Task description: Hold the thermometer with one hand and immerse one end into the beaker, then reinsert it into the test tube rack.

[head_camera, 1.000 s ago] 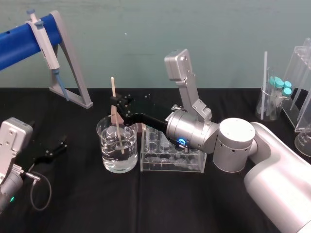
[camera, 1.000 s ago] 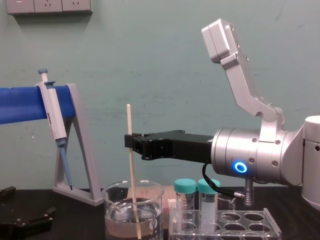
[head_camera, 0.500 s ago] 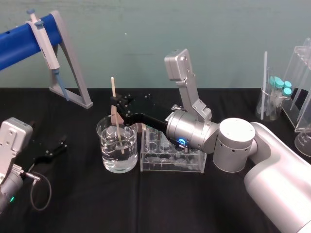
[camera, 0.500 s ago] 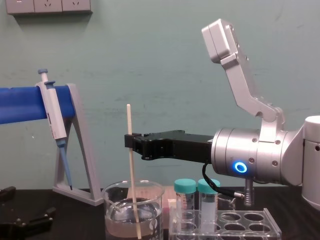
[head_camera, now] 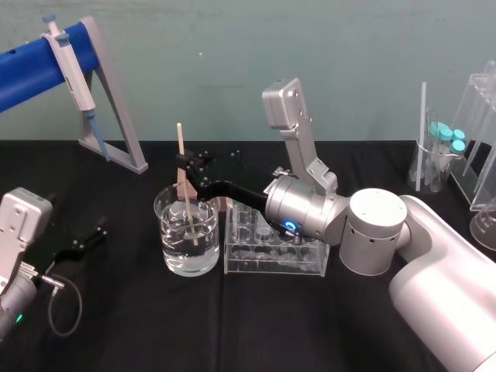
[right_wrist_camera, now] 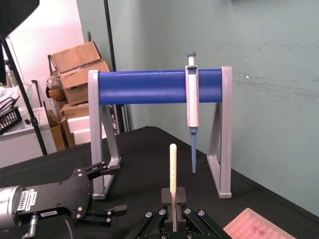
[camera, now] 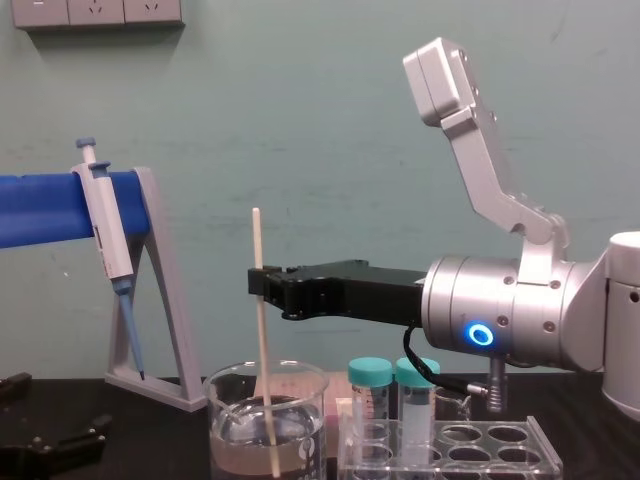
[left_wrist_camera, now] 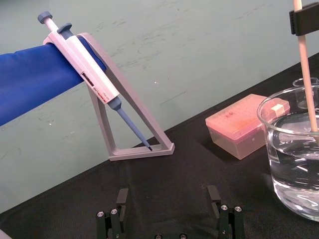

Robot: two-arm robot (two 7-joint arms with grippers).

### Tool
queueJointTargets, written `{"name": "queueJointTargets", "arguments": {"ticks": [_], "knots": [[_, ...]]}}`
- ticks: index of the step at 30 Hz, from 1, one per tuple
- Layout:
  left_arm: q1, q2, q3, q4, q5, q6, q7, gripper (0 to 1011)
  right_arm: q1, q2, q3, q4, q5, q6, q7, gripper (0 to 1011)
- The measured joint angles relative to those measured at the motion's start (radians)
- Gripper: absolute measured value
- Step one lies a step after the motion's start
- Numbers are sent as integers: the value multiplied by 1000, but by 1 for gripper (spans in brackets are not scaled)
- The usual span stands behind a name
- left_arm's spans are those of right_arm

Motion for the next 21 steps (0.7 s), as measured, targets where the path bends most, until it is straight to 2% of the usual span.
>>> {"name": "queueJointTargets", "arguments": {"ticks": [13,18,21], "knots": [[0,0,0,0,0,0,0,1004,13,6,2,-17,-9,-62,35,44],[0,0,0,0,0,0,0,1004,17,18,22,-45,5,-61,37,44],[0,0,0,0,0,0,0,1004,18,27,43,-69,39,-32,39,44]]}}
